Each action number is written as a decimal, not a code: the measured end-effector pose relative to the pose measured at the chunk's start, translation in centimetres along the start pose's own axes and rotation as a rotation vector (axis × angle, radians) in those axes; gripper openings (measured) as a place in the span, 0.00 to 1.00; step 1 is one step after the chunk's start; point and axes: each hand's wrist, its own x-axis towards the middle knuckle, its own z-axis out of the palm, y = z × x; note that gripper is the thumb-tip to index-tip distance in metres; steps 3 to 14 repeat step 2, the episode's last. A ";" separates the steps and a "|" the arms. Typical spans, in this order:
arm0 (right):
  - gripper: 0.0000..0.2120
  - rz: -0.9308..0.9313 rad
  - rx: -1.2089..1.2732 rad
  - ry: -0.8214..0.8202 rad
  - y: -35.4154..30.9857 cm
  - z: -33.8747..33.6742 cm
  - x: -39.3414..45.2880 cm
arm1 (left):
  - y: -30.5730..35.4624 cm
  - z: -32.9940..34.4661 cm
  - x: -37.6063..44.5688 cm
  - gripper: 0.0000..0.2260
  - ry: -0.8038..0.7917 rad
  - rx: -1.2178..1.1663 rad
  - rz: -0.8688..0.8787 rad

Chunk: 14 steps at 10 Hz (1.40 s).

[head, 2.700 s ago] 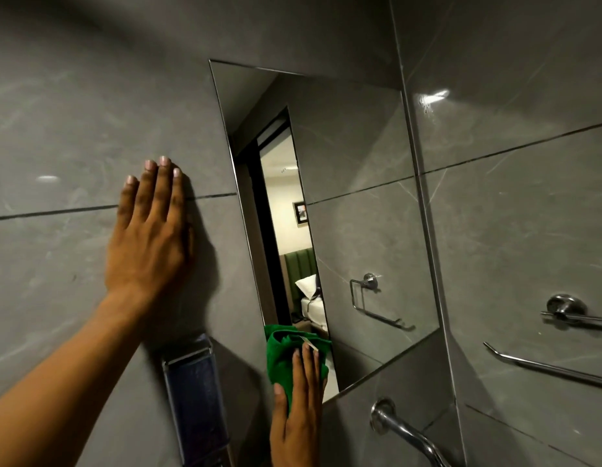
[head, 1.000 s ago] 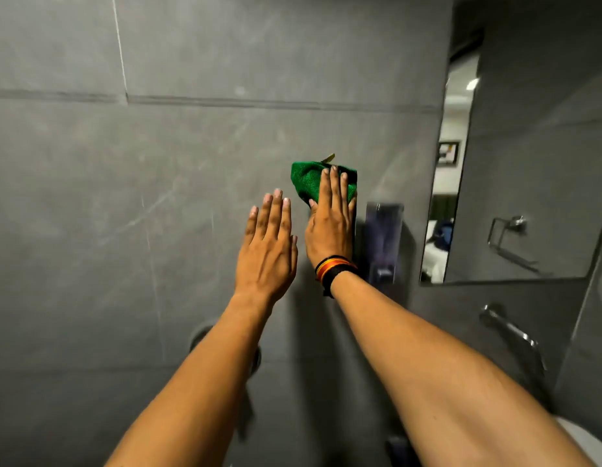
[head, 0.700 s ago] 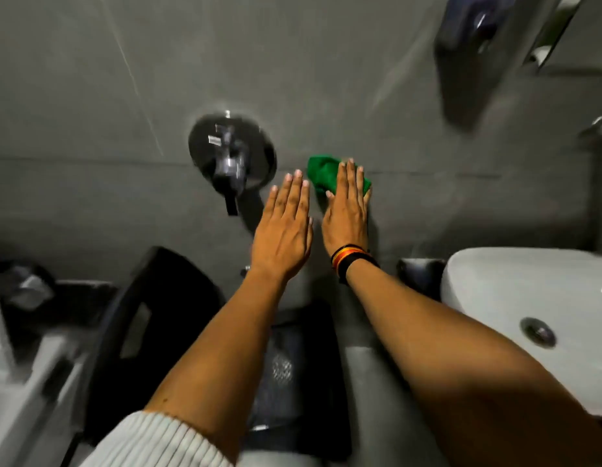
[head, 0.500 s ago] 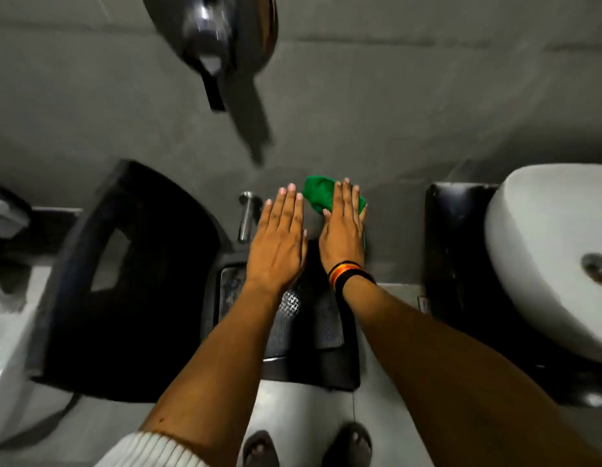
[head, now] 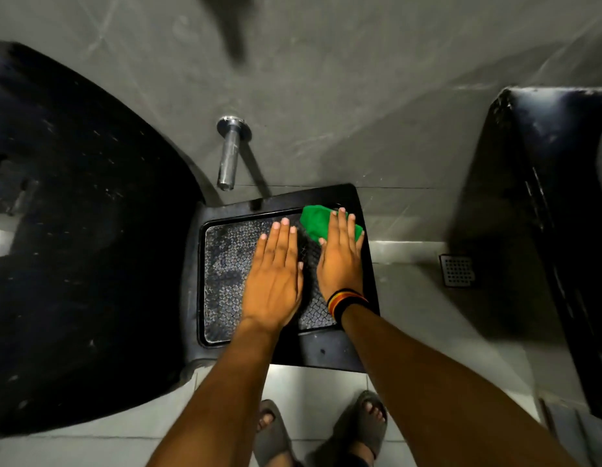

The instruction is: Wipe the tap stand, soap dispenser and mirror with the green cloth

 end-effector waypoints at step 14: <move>0.31 -0.043 -0.104 -0.042 -0.3 1.2 -0.3 | -0.2 0.1 0.2 0.29 -0.005 -0.013 -0.022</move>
